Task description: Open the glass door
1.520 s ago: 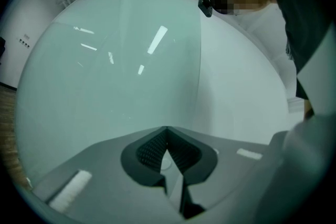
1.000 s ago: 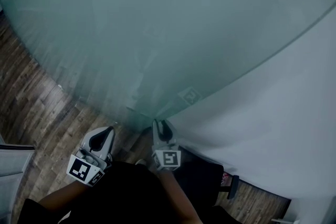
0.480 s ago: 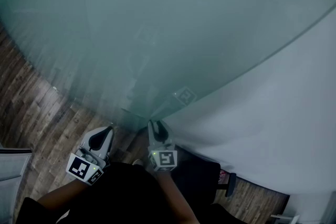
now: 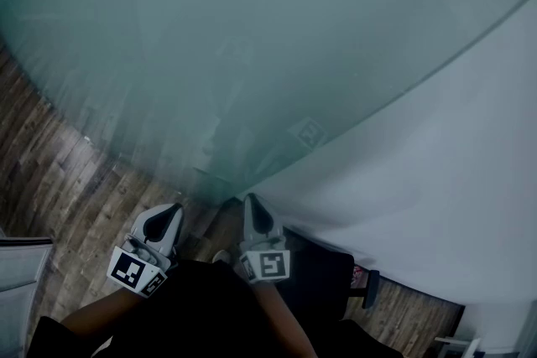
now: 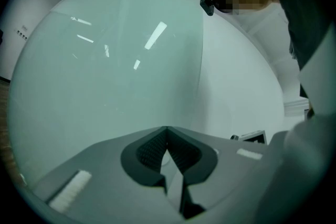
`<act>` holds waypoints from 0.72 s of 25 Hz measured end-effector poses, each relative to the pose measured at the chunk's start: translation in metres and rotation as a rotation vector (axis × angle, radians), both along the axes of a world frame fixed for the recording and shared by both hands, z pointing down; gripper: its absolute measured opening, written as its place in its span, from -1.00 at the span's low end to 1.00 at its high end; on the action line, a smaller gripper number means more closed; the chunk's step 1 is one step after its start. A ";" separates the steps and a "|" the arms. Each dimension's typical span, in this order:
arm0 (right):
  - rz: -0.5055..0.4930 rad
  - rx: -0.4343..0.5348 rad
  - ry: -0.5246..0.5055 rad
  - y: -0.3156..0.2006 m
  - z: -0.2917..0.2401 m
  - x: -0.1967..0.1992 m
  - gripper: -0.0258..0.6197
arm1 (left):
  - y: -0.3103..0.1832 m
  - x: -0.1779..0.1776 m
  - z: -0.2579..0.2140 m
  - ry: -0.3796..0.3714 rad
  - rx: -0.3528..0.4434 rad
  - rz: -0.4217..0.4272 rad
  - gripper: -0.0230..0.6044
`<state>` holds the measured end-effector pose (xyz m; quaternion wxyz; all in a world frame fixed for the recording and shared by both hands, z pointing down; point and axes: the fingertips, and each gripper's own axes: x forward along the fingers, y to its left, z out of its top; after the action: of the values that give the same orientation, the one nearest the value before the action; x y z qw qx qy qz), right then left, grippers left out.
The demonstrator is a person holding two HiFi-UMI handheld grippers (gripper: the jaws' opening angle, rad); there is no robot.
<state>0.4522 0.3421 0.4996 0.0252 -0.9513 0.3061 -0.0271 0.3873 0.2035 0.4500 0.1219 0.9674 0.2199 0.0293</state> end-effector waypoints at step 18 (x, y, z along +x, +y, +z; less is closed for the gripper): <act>-0.023 -0.012 0.079 0.000 -0.039 -0.032 -0.92 | 0.017 -0.004 0.010 -0.005 -0.024 0.037 -0.93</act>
<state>0.4207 0.3420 0.4603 0.0073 -0.9482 0.3175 0.0083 0.3835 0.2203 0.4599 0.1336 0.9616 0.2379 0.0312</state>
